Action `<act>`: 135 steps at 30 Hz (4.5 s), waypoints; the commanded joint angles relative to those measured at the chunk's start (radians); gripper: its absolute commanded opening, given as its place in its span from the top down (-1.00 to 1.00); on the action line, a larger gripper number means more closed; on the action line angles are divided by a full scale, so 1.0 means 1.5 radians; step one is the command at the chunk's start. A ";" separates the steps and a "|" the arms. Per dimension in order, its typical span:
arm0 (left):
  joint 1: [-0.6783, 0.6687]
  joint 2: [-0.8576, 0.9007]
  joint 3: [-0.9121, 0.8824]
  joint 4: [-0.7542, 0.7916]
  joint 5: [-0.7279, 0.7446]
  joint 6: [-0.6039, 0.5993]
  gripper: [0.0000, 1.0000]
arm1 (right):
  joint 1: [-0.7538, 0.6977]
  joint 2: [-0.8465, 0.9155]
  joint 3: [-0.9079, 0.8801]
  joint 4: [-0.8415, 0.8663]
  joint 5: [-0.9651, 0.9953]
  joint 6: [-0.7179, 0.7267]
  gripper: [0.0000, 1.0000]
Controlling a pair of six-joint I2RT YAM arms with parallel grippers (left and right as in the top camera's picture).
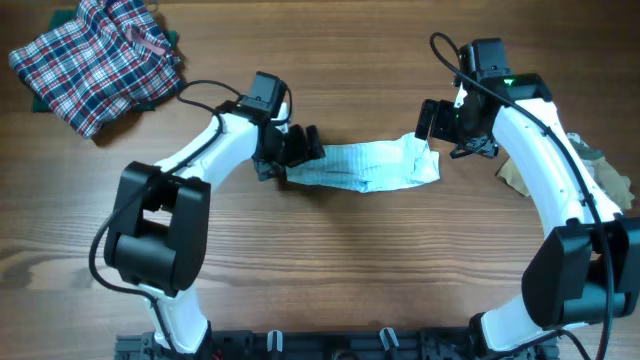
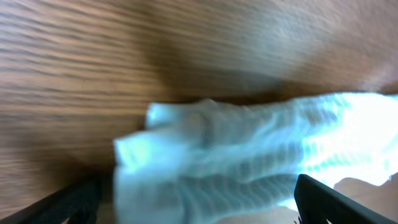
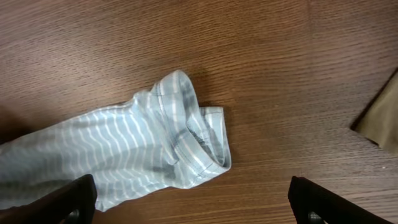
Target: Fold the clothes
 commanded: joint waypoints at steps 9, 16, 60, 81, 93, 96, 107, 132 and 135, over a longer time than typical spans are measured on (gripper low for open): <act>-0.031 0.047 -0.002 0.017 0.019 -0.005 -0.86 | -0.001 -0.010 0.012 -0.001 -0.005 -0.009 -0.99; -0.028 0.048 -0.002 0.016 0.018 -0.005 0.42 | -0.001 -0.010 0.012 -0.001 -0.005 -0.009 -1.00; -0.074 -0.035 0.139 -0.227 -0.256 0.010 0.84 | -0.001 -0.010 0.008 0.000 -0.008 -0.009 -1.00; -0.131 -0.034 0.139 -0.147 -0.187 -0.005 0.80 | -0.001 -0.010 0.008 -0.001 -0.013 -0.009 -1.00; -0.132 -0.034 0.139 -0.147 -0.187 -0.005 0.36 | -0.001 -0.010 0.008 -0.001 -0.016 -0.009 -0.99; -0.130 -0.034 0.139 -0.148 -0.187 -0.004 0.22 | -0.001 -0.010 0.008 -0.001 -0.019 -0.009 -0.99; -0.058 -0.035 0.139 -0.206 -0.187 -0.002 -0.36 | 0.000 0.019 -0.034 0.019 -0.190 -0.097 -0.99; 0.013 -0.035 0.136 -0.235 -0.215 0.016 -0.54 | 0.116 0.087 -0.158 0.242 -0.208 -0.043 -0.99; 0.013 -0.035 0.136 -0.235 -0.215 0.016 -0.55 | 0.116 0.105 -0.158 0.262 -0.246 -0.044 -0.99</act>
